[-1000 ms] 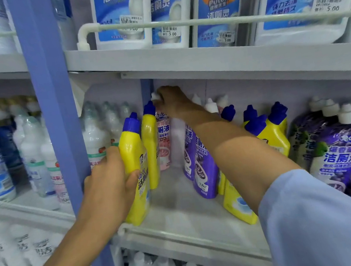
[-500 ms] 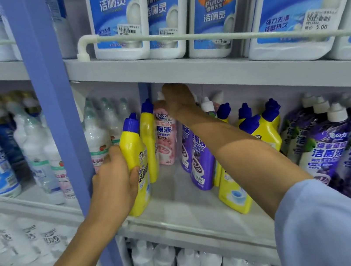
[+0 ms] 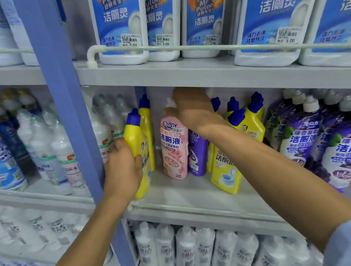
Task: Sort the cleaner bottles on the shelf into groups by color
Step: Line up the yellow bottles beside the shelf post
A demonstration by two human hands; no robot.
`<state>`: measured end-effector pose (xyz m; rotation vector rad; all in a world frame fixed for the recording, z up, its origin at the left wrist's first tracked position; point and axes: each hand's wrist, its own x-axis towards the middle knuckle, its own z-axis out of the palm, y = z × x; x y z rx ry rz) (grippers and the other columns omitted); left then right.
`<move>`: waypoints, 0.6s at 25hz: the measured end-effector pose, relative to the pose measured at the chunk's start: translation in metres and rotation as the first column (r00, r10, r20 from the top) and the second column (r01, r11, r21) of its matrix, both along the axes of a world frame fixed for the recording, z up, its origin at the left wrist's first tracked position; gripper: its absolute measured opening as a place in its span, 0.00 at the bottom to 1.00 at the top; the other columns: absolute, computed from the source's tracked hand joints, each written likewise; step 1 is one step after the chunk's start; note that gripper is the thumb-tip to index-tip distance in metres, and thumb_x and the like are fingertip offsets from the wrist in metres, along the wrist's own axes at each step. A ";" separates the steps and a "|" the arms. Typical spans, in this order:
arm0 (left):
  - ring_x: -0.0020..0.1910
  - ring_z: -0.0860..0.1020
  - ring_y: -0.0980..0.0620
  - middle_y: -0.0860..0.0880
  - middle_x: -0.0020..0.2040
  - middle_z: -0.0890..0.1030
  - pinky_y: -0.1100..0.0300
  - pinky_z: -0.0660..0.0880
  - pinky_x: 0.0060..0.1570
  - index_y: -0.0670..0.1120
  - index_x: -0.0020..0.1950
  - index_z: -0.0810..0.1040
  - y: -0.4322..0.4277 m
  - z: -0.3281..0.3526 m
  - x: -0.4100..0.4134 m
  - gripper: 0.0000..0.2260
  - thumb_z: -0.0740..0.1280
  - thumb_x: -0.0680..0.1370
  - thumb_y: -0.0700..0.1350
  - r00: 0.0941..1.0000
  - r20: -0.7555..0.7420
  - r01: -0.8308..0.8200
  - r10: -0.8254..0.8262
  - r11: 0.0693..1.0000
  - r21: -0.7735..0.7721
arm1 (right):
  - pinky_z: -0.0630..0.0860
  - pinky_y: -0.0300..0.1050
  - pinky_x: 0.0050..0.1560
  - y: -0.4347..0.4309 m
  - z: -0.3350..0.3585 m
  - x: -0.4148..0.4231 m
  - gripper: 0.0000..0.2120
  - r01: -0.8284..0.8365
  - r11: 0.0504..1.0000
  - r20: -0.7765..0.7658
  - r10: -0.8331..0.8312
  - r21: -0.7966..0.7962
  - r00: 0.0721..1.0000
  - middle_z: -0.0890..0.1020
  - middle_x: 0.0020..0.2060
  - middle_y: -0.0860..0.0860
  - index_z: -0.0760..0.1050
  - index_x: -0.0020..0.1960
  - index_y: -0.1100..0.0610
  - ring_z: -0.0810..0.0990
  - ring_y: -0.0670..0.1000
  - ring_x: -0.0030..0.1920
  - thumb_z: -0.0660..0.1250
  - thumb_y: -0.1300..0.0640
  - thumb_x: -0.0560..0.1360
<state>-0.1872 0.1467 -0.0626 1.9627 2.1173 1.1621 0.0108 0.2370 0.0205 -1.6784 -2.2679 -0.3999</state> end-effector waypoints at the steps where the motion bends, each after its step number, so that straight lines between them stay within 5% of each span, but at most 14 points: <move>1: 0.51 0.79 0.30 0.33 0.54 0.79 0.41 0.76 0.46 0.34 0.63 0.67 0.004 -0.001 -0.002 0.19 0.70 0.78 0.41 1.000 0.015 0.017 -0.017 1.000 -0.005 | 0.64 0.43 0.44 -0.006 0.001 -0.001 0.08 0.000 1.000 0.005 0.000 0.030 1.000 0.78 0.51 0.55 0.73 0.52 0.54 0.79 0.58 0.57 0.59 0.51 0.83; 6: 0.52 0.78 0.30 0.33 0.56 0.79 0.39 0.77 0.50 0.37 0.61 0.68 0.023 -0.006 -0.012 0.18 0.71 0.78 0.43 0.994 0.046 0.095 -0.094 0.995 -0.008 | 0.74 0.50 0.51 -0.036 0.016 0.017 0.17 0.095 0.994 -0.126 -0.100 -0.045 0.987 0.80 0.45 0.56 0.73 0.43 0.55 0.79 0.60 0.48 0.66 0.41 0.76; 9: 0.52 0.78 0.30 0.33 0.55 0.79 0.39 0.77 0.50 0.37 0.61 0.68 0.027 -0.009 -0.013 0.18 0.71 0.78 0.43 0.994 0.042 0.099 -0.099 0.995 -0.002 | 0.71 0.47 0.46 -0.053 0.016 0.020 0.20 0.032 0.999 -0.220 -0.029 0.014 0.975 0.81 0.49 0.55 0.78 0.53 0.54 0.79 0.58 0.51 0.68 0.38 0.75; 15: 0.52 0.80 0.35 0.37 0.55 0.81 0.42 0.79 0.53 0.41 0.63 0.71 0.039 -0.008 -0.016 0.18 0.73 0.77 0.44 0.969 0.181 0.180 -0.171 0.983 -0.038 | 0.82 0.52 0.47 -0.068 -0.038 0.028 0.27 -0.097 0.990 -0.668 0.002 -0.105 0.744 0.84 0.49 0.49 0.75 0.57 0.53 0.83 0.52 0.47 0.80 0.42 0.66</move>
